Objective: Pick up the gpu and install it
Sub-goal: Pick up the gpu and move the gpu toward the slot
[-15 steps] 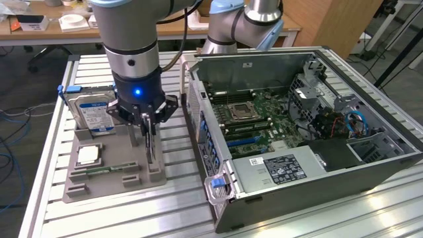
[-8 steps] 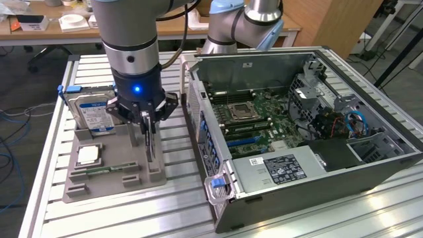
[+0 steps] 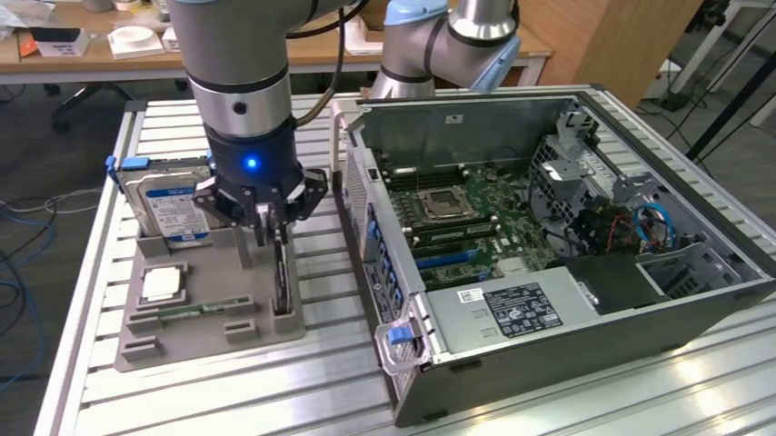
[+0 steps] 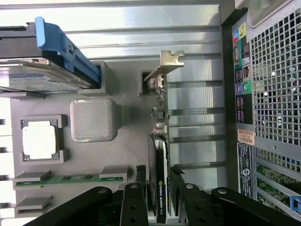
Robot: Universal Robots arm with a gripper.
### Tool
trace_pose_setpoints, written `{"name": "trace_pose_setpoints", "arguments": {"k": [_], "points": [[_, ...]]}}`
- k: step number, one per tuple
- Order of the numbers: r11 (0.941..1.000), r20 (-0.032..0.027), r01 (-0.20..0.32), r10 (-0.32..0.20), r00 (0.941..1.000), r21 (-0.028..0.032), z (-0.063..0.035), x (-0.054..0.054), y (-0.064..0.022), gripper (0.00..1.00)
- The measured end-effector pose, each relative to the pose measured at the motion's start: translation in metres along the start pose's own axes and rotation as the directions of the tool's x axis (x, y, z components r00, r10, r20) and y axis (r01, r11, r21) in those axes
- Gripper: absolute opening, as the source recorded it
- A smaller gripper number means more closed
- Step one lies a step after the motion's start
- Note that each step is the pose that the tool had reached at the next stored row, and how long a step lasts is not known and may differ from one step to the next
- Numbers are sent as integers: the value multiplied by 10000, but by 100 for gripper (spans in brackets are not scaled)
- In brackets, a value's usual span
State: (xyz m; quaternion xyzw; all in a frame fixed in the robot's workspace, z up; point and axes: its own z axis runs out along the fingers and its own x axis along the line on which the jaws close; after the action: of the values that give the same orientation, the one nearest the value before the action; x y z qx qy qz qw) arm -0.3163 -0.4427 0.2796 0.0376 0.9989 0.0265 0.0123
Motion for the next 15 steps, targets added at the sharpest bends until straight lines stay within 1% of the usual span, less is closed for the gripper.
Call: {"name": "trace_pose_setpoints", "arguments": {"k": [15], "points": [[10000,1,0,0,10000,0,0,0,0,34]]}}
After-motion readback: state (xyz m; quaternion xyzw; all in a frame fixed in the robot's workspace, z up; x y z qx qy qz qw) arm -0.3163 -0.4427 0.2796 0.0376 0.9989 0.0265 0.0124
